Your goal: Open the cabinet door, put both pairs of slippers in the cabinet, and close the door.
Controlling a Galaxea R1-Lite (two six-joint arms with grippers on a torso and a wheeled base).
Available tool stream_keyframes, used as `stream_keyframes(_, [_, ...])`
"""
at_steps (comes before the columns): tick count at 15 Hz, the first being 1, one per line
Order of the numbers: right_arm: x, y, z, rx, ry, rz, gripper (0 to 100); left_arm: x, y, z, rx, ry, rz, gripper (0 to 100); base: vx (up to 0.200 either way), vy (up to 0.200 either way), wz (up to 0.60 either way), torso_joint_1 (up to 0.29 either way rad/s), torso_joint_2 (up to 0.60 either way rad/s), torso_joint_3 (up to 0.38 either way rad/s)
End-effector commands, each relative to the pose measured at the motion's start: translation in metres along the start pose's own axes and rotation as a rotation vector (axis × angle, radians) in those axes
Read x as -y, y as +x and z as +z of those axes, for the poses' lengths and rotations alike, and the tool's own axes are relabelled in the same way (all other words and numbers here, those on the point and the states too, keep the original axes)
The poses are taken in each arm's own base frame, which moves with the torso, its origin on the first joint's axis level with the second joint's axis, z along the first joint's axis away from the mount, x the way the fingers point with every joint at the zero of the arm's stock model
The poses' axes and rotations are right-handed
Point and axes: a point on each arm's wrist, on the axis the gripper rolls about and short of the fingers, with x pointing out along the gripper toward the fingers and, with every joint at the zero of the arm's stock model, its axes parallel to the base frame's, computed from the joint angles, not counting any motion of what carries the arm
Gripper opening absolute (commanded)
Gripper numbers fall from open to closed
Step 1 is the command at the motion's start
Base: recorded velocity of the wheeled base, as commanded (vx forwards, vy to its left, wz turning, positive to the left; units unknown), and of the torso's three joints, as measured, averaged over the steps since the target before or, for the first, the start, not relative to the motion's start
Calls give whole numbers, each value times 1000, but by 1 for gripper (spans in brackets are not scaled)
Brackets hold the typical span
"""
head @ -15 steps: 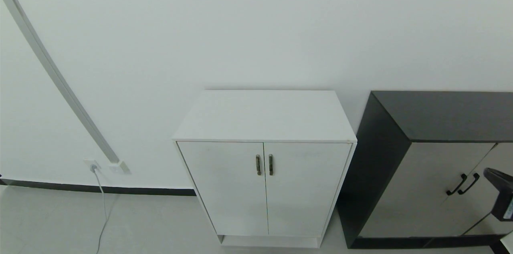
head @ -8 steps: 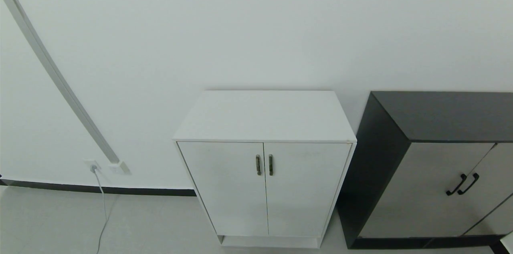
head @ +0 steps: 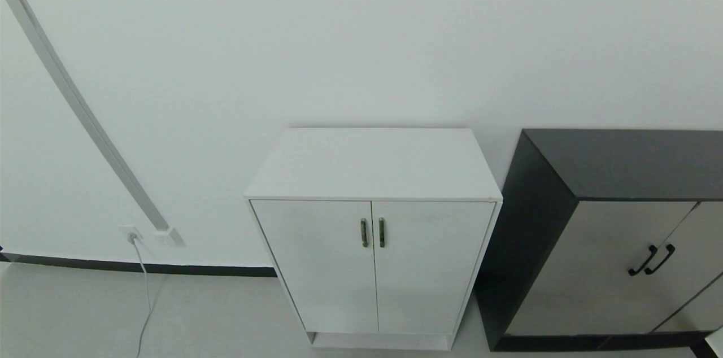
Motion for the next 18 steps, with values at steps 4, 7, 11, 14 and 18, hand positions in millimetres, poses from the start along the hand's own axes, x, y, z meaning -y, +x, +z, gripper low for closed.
stream_keyframes(4, [1, -1, -7, 66, -1, 44, 0, 0, 0, 0, 0, 0, 0, 0, 0, 0, 0, 0, 0, 0])
stream_keyframes(7, [0, -1, -9, 72, -3, 40, 0, 0, 0, 0, 0, 0, 0, 0, 0, 0, 0, 0, 0, 0])
stream_keyframes(11, [-3, 0, -9, 60, 9, -166, 0, 0, 0, 0, 0, 0, 0, 0, 0, 0, 0, 0, 0, 0])
stream_keyframes(14, [-4, -6, -11, 147, 4, -188, 0, 0, 0, 0, 0, 0, 0, 0, 0, 0, 0, 0, 0, 0])
stream_keyframes(18, [-5, -8, -13, 173, 2, -174, 0, 0, 0, 0, 0, 0, 2, 0, 0, 0, 0, 0, 0, 0])
